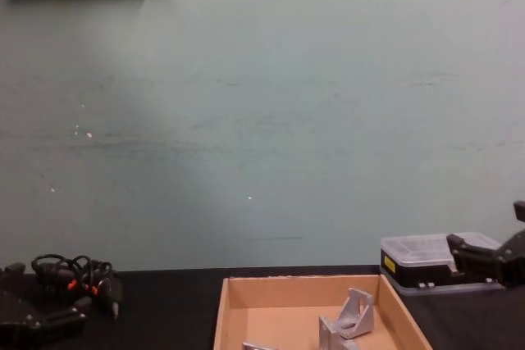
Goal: Use one hand to pick up the angle iron from the table and place it into the box.
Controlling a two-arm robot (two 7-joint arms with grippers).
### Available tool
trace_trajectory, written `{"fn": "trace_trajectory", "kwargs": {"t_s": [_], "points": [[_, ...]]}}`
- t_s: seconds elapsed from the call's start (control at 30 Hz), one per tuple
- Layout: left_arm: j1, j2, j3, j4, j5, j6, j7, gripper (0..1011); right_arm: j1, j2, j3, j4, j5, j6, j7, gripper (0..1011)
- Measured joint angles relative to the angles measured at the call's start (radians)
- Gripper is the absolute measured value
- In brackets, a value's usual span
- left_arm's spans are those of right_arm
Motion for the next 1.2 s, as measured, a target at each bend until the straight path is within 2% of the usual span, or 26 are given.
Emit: {"fn": "trace_trajectory", "kwargs": {"t_s": [0.23, 1.2], "points": [[0.0, 0.0, 0.0, 0.0, 0.0, 0.0, 0.0, 1000, -0.031, -0.015, 0.022, 0.016, -0.018, -0.031, -0.012, 1000], [0.0, 0.0, 0.0, 0.0, 0.0, 0.0, 0.0, 1000, -0.027, -0.012, 0.018, 0.014, -0.015, -0.028, -0.011, 1000]]}}
